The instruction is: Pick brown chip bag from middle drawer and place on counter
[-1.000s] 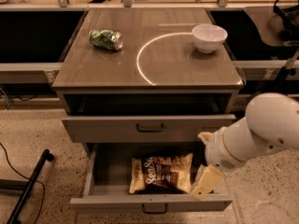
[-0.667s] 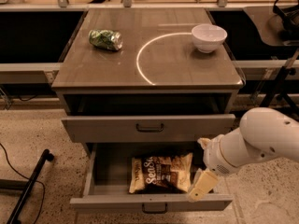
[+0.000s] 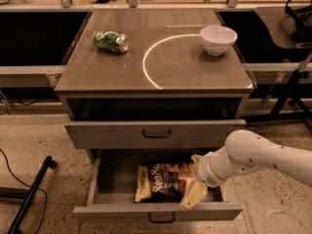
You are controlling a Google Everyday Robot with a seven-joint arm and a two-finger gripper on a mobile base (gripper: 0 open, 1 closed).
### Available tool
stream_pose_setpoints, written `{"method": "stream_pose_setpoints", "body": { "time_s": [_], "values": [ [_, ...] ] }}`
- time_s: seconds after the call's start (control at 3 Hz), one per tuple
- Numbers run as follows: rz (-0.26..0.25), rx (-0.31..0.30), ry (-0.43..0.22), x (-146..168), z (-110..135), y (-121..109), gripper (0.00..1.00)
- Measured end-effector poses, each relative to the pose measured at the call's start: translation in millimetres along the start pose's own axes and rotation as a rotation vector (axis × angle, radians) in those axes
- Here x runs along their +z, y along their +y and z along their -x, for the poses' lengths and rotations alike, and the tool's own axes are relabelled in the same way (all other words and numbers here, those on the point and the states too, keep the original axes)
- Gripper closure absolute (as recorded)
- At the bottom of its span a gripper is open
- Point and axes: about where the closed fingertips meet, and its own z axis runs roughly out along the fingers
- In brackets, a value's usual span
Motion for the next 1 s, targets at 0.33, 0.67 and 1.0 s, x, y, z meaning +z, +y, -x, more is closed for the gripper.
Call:
{"method": "stream_pose_setpoints", "body": {
  "time_s": [0.33, 0.67, 1.0],
  "values": [
    [0.000, 0.000, 0.000, 0, 0, 0, 0.00],
    [0.004, 0.002, 0.006, 19, -5, -9, 0.00],
    [-0.026, -0.004, 0.022, 41, -9, -20, 0.00]
  ]
}}
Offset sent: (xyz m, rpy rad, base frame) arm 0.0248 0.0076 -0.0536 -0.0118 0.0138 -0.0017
